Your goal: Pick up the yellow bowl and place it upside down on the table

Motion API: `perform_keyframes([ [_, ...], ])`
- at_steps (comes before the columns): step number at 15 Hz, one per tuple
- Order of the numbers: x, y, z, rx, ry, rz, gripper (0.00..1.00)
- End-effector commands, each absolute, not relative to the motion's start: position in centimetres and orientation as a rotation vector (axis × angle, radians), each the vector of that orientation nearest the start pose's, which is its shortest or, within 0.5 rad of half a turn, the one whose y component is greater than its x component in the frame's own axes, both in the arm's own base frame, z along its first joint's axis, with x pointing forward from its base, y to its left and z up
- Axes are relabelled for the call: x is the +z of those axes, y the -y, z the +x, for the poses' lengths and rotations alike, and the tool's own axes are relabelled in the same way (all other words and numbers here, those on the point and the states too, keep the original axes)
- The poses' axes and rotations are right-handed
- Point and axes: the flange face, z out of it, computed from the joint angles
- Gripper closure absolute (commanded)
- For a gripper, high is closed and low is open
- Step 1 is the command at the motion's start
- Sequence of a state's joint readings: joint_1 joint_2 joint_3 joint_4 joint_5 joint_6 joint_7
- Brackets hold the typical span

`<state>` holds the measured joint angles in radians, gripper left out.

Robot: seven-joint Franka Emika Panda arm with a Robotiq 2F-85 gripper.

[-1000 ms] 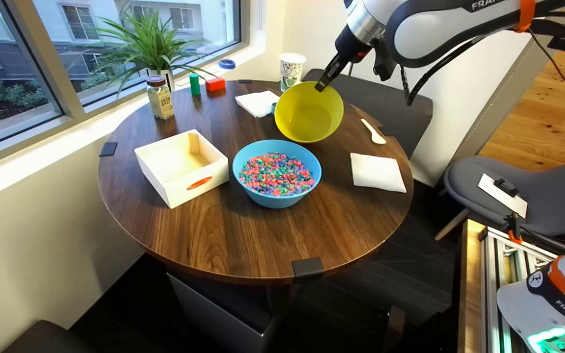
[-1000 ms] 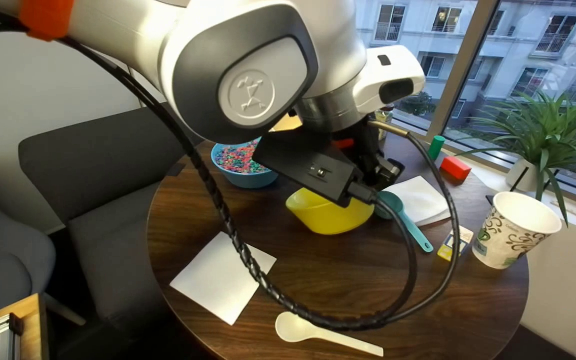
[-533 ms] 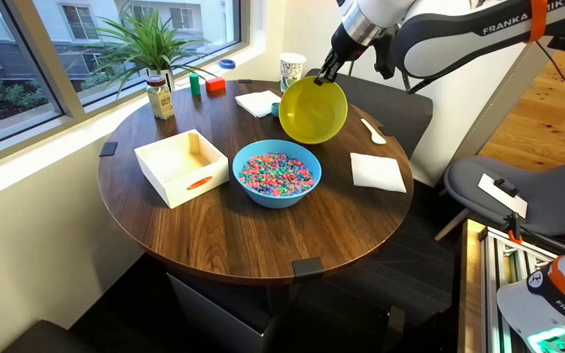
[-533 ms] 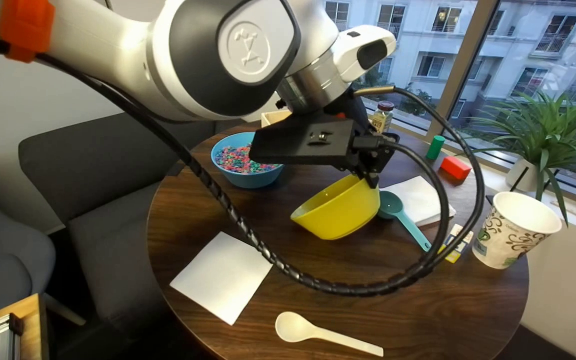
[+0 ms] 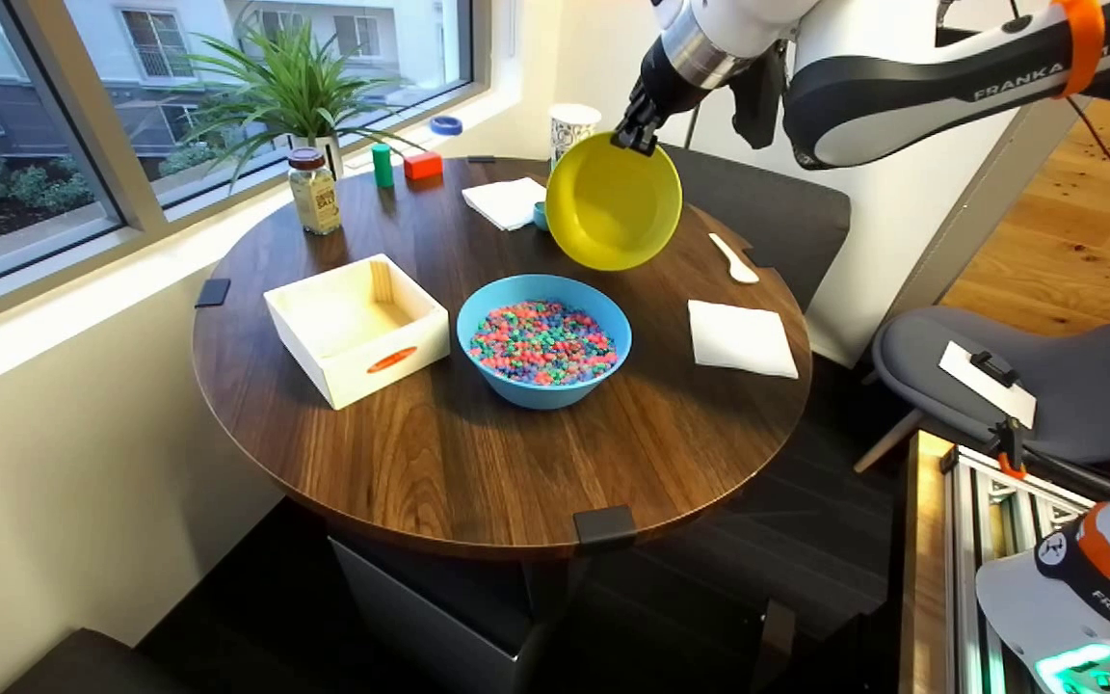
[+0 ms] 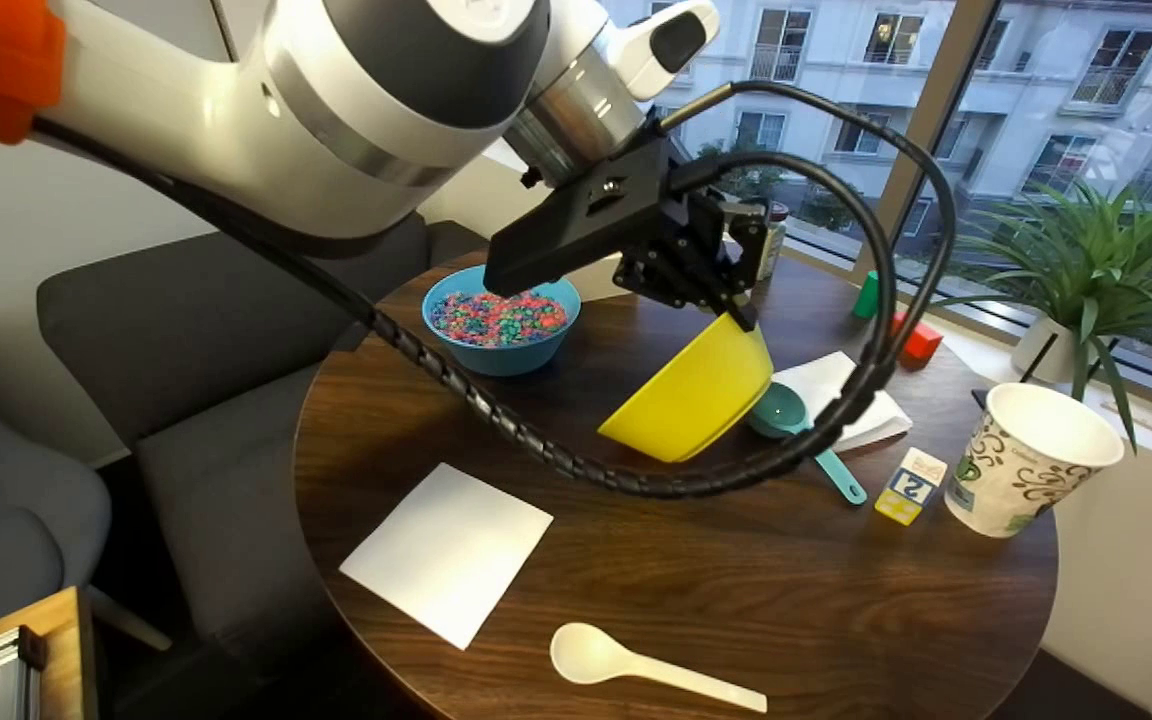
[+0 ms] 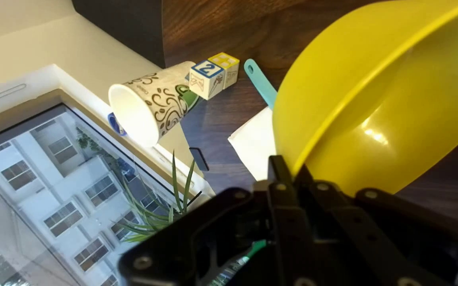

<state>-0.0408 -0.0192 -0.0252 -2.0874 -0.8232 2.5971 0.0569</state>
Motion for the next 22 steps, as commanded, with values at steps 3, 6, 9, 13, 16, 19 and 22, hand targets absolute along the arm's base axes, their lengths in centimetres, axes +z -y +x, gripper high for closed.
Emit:
perform_keyframes([
  [3,49.4,-1.1,57.9,0.591,-0.618,2.266,0.97],
  [6,49.0,-2.4,57.8,0.552,-0.645,2.181,0.97],
  [9,48.5,-3.2,57.7,0.521,-0.670,2.097,0.97],
  [13,47.6,-3.6,57.6,0.485,-0.704,2.004,0.97],
  [16,46.7,-3.9,57.7,0.513,-0.706,1.964,0.97],
  [19,45.8,-4.5,57.9,0.554,-0.687,1.918,0.98],
  [22,45.8,-4.2,58.1,0.563,-0.679,1.960,0.94],
])
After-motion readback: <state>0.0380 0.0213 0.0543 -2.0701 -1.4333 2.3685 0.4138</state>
